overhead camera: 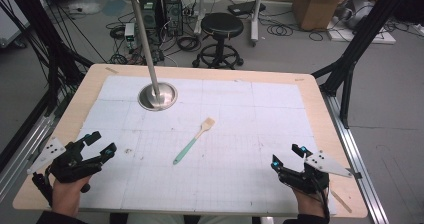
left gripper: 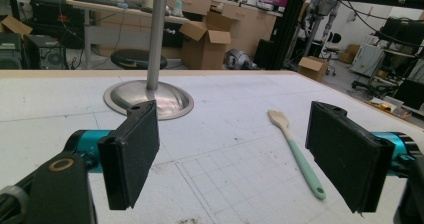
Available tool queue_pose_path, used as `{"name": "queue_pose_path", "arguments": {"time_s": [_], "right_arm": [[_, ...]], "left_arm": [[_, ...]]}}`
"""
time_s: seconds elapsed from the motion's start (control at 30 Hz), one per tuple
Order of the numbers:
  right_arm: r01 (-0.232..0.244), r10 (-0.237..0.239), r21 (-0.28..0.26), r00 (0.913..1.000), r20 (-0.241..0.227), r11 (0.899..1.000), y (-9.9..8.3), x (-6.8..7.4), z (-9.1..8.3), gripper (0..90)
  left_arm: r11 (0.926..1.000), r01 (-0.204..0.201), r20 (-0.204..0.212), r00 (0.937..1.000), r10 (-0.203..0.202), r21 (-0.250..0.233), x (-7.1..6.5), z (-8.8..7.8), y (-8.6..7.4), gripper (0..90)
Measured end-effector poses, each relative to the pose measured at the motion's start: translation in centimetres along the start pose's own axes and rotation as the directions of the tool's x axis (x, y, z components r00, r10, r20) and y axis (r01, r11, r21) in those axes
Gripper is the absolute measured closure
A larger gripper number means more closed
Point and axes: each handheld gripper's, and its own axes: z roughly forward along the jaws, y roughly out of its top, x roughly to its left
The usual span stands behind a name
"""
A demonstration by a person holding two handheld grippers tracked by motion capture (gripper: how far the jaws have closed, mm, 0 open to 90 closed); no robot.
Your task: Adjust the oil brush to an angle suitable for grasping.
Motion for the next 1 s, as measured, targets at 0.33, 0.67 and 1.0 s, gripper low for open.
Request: {"name": "queue_pose_path", "arguments": {"time_s": [0.33,0.67,1.0], "right_arm": [[0.044,-0.043,0.005,0.996,-0.079,0.999,0.5,0.8,0.3,30.9],[0.19,-0.199,-0.062,0.9428,-0.267,0.98,3.9,4.5,1.8,61.4],[0.225,-0.227,-0.055,0.8817,-0.414,0.973,6.5,10.3,7.3,89.2]], "left_arm": [[0.9999,0.005,-0.013,0.9999,-0.005,0.012,0.0,0.0,-0.1,21.2],[0.9996,0.005,-0.022,0.9998,-0.004,0.028,0.2,-0.5,-0.2,21.5],[0.9996,0.018,-0.015,0.9997,-0.018,0.022,0.5,-0.6,-0.2,21.8]]}}
